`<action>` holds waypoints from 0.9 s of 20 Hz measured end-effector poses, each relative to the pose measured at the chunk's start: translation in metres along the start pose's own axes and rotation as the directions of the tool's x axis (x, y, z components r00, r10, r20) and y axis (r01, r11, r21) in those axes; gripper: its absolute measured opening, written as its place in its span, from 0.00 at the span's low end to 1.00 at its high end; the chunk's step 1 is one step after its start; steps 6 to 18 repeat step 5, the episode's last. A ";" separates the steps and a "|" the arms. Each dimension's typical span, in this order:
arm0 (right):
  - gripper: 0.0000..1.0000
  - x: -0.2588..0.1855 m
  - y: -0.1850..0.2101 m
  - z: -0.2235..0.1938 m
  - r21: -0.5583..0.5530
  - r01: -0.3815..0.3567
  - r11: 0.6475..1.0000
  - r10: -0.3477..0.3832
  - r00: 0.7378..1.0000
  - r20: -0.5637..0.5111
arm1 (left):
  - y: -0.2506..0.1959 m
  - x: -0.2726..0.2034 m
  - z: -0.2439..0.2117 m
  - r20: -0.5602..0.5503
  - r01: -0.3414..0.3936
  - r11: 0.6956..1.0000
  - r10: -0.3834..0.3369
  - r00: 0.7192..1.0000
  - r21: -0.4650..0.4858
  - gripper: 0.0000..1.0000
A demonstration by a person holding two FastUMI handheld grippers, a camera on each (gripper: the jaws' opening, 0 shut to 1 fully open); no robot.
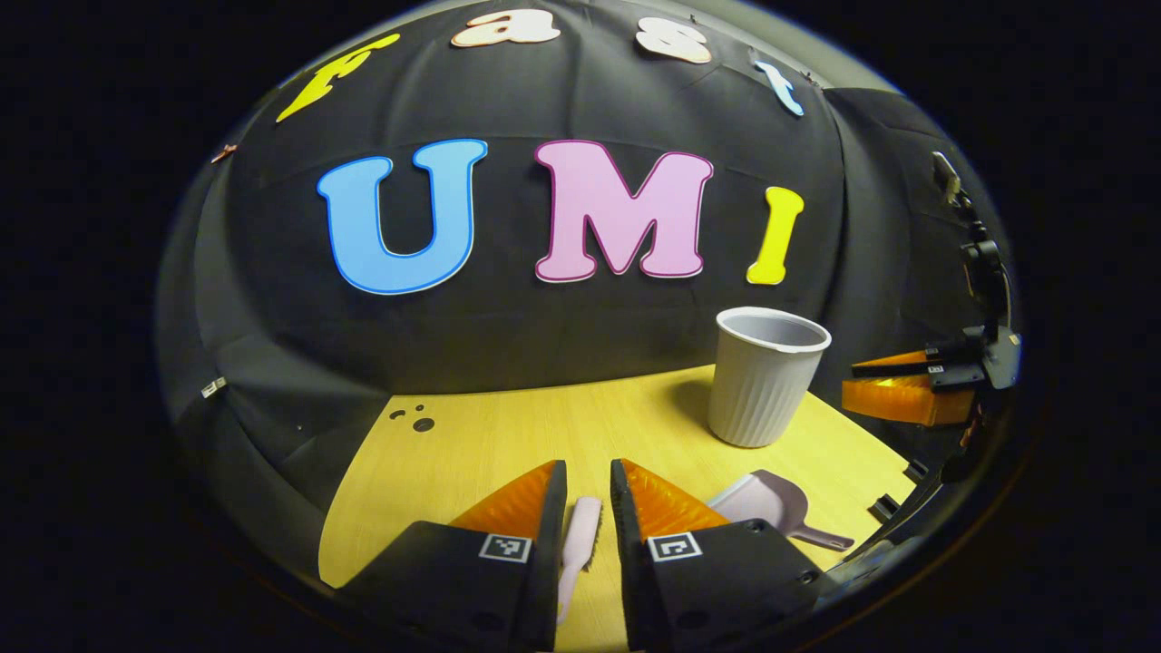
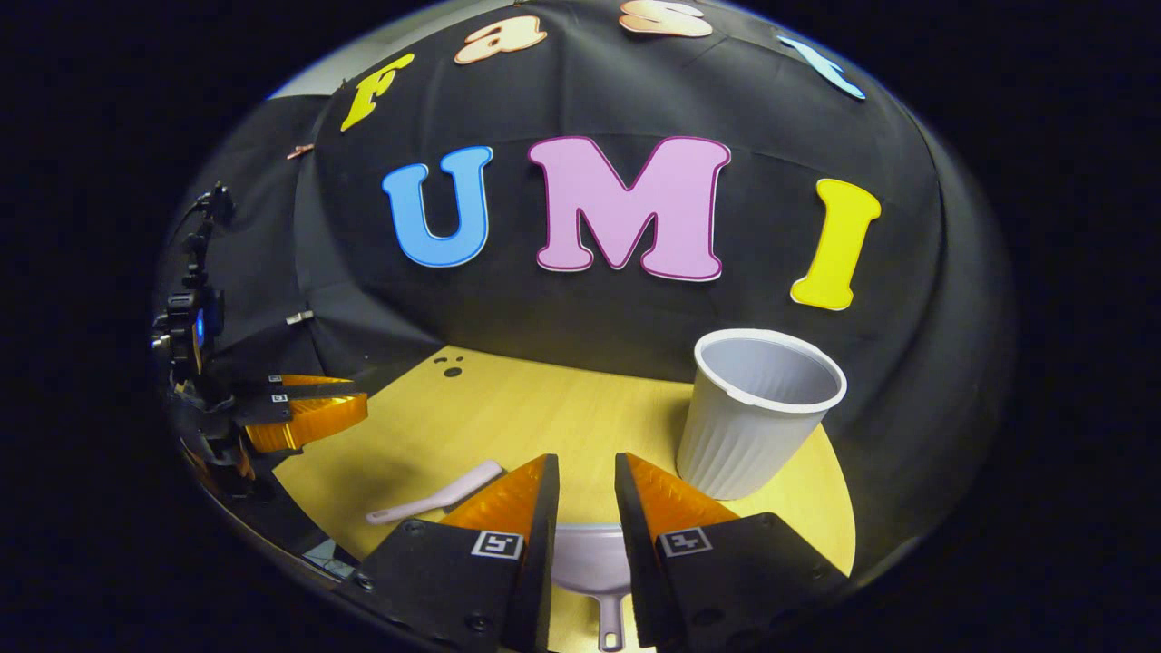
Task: Pick up the small broom and dustpan from the desktop, sweep the trash into the dustpan with the broom, and then empty the trash into the garbage bin.
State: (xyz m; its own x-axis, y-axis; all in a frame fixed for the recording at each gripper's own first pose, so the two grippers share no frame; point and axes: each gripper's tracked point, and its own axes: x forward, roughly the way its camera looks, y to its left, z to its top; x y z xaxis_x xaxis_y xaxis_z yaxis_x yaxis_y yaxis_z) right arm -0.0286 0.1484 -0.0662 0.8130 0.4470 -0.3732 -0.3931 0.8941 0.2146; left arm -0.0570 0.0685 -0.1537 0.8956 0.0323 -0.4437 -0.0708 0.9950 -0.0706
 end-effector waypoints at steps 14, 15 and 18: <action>0.40 0.000 0.004 -0.002 0.006 -0.001 1.000 0.001 1.000 -0.014 | -0.009 0.002 -0.028 -0.069 0.042 0.999 -0.043 0.997 -0.008 0.33; 0.40 0.000 0.004 -0.002 0.006 -0.001 1.000 0.001 1.000 -0.014 | -0.009 0.002 -0.028 -0.069 0.042 0.999 -0.043 0.997 -0.008 0.33; 0.40 0.000 0.004 -0.002 0.006 -0.001 1.000 0.001 1.000 -0.014 | -0.009 0.002 -0.028 -0.069 0.042 0.999 -0.043 0.997 -0.008 0.33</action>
